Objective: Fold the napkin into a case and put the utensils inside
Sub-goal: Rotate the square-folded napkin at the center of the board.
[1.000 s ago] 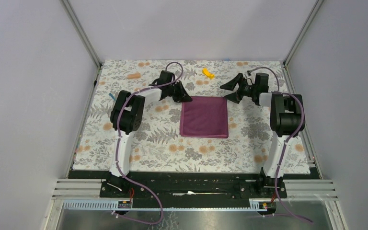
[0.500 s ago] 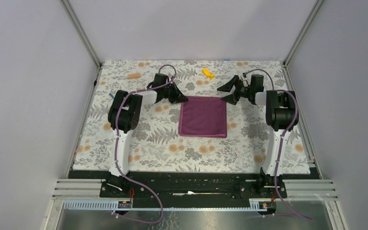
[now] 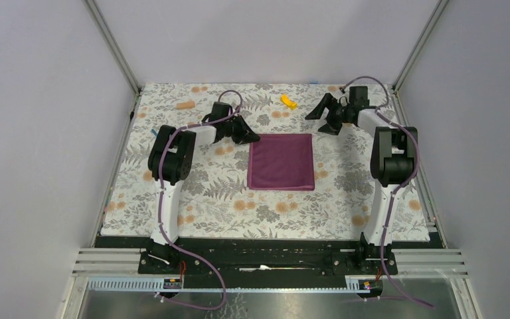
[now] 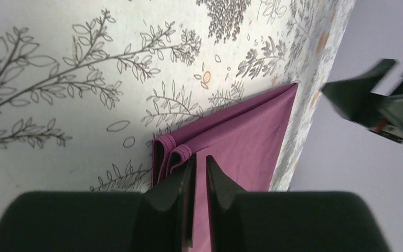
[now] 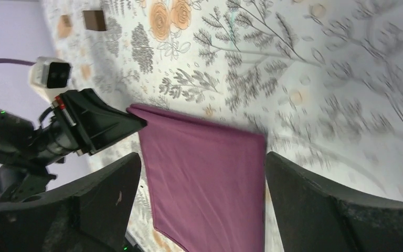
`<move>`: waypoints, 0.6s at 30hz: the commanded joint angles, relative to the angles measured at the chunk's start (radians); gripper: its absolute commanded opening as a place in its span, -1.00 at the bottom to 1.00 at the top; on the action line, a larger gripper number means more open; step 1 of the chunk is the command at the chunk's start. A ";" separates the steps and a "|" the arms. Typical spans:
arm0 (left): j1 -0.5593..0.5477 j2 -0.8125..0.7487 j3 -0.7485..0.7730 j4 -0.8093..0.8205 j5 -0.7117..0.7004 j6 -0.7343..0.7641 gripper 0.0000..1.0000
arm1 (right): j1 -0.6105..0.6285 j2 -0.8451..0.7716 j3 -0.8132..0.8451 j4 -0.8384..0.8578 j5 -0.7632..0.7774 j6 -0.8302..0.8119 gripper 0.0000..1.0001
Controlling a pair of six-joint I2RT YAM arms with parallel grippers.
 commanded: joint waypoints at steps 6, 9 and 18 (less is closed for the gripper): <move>-0.024 -0.229 0.062 -0.103 0.058 0.068 -0.07 | 0.221 -0.444 -0.213 -0.343 0.308 -0.164 0.86; -0.030 -0.319 0.034 -0.133 0.058 0.098 0.06 | 0.314 -0.507 -0.321 -0.322 0.366 -0.148 0.30; -0.060 -0.614 -0.241 -0.158 0.023 0.203 0.20 | 0.506 -0.445 -0.354 -0.254 0.561 -0.073 -1.00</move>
